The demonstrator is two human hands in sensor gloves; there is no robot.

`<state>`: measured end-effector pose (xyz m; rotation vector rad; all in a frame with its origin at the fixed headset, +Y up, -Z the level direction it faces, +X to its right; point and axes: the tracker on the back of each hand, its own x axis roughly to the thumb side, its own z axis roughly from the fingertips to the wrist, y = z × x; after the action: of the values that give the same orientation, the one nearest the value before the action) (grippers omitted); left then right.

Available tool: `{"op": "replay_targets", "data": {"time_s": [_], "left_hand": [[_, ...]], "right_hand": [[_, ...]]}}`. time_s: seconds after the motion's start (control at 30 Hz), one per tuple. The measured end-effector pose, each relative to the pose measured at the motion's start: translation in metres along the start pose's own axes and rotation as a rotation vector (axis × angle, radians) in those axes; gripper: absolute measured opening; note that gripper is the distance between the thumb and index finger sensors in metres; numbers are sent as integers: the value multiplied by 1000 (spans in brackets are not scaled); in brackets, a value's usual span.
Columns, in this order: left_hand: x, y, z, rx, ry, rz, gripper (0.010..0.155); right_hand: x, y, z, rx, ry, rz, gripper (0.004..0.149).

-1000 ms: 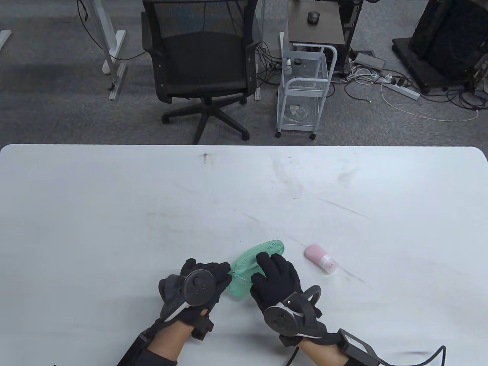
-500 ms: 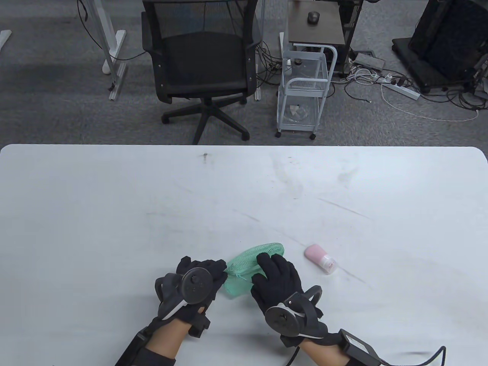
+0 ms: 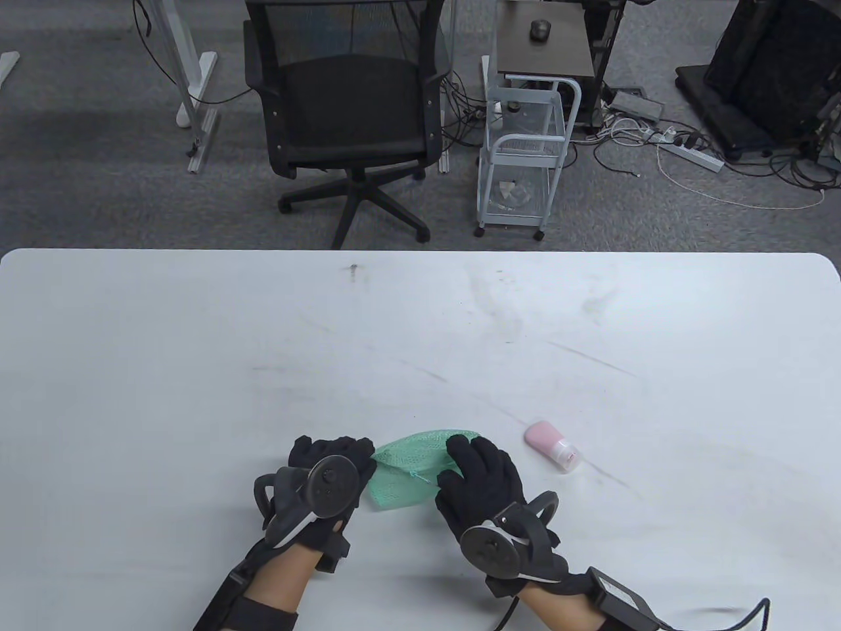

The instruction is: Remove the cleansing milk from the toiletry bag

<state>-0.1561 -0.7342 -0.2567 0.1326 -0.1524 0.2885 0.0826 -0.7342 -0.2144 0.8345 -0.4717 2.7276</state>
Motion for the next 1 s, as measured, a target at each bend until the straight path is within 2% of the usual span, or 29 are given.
{"op": "replay_targets", "data": {"time_s": [0.63, 0.8, 1.0], "left_hand": [[-3, -3, -3, -21, 36, -72, 43], [-3, -5, -3, -44, 35, -79, 48], [1, 3, 2, -38, 22, -13, 54]], "right_hand": [[2, 5, 0, 40, -22, -2, 36], [3, 9, 0, 54, -23, 0, 36], [3, 9, -1, 53, -20, -9, 37]]}}
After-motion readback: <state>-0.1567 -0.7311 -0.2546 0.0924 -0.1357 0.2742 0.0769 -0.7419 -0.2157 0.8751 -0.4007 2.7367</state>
